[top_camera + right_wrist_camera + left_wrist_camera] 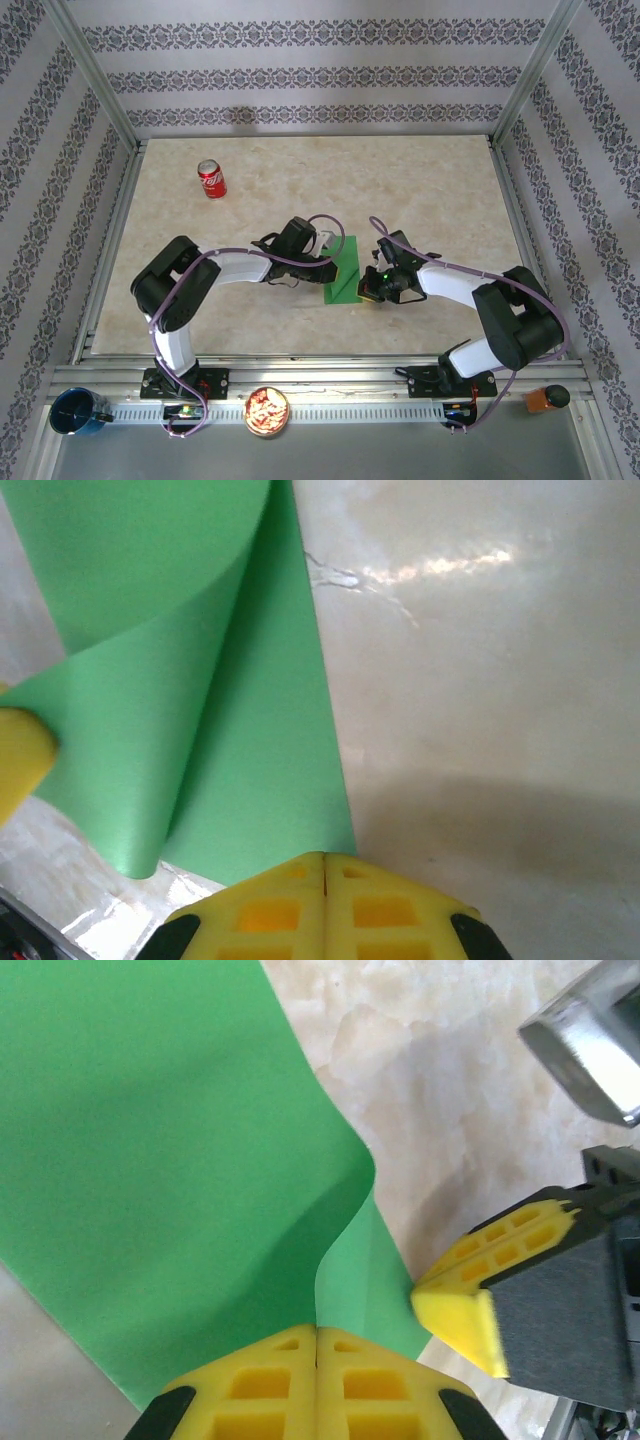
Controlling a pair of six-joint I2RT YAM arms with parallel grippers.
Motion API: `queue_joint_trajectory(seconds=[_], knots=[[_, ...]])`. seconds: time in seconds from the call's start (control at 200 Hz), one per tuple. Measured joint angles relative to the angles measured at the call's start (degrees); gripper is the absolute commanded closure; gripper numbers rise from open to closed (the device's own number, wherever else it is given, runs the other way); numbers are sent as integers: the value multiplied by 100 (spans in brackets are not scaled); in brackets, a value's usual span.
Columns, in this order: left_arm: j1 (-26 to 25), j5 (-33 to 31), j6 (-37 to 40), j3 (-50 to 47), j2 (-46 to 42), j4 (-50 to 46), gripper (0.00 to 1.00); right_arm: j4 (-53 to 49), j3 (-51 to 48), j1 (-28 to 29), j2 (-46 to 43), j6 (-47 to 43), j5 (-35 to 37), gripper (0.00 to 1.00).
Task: Fold a paper plane with a square sheet of paper (pick it up from the middle)
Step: Fold the triangle a second time at the center of the table.
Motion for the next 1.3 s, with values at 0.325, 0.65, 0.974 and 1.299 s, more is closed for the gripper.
queue_joint_trajectory(seconds=[0.325,0.65,0.974,1.299], knots=[[0,28,0,2,114,28,100,557,31,337,275,321,-216,95],[2,35,68,50,116,17,100,448,109,273,413,74,-278,95],[114,31,289,448,317,-48,99,61,354,170,586,-411,-442,94],[111,-33,538,509,345,-417,99,-74,404,168,588,-450,-420,92]])
